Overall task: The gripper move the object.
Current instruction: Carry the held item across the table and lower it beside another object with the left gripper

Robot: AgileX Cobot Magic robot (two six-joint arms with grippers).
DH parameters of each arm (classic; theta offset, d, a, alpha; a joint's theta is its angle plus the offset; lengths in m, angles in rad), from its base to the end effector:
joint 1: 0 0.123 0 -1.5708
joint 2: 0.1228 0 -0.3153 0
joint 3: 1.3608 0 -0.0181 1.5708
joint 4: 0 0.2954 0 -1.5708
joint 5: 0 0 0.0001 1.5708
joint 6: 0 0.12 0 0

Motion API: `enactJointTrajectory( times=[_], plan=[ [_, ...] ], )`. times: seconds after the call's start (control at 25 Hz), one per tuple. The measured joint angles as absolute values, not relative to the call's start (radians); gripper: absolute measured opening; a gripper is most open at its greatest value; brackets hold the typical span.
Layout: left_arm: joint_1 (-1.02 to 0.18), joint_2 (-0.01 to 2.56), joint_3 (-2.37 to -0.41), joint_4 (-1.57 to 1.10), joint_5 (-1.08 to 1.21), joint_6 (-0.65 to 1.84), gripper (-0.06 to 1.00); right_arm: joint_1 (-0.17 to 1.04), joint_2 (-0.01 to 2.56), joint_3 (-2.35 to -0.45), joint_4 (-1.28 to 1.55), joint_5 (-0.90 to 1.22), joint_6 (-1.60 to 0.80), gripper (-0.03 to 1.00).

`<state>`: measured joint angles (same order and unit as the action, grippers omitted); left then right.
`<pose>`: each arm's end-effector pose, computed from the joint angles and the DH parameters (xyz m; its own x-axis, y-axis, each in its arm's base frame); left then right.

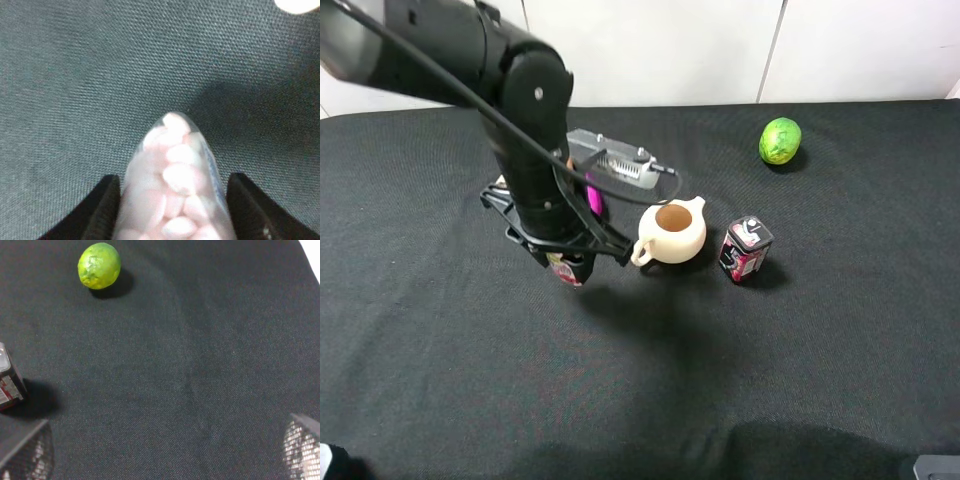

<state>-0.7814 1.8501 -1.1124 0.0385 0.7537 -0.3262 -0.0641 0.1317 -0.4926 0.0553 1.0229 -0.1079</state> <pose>0.2786 -0.2719 0.1304 -0.8751 0.4545 -0.1665 0.4644 0.8853 -0.0240 0.0541 0.0022 0.2815 -0.5422 -0.0443 -0.8391 -0.0184 0.9990 -0.0408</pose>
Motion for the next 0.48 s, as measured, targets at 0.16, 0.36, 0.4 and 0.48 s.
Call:
enactJointTrajectory(
  times=[0.16,0.36,0.4,0.48],
  plan=[
    [-0.777,1.838,-1.199,0.05,0.832,-0.32,0.5,-0.064,0.132,-0.493,0.055,1.023,-0.108,0.69],
    [-0.777,1.832,-1.32,0.052,0.898,-0.292,0.5,-0.064,0.132,-0.493,0.055,1.023,-0.108,0.69],
    [-0.777,1.832,-1.338,0.052,0.904,-0.287,0.5,-0.064,0.132,-0.493,0.055,1.023,-0.108,0.69],
    [-0.777,1.832,-1.376,0.052,0.917,-0.28,0.5,-0.064,0.132,-0.493,0.055,1.023,-0.108,0.69]
  ],
)
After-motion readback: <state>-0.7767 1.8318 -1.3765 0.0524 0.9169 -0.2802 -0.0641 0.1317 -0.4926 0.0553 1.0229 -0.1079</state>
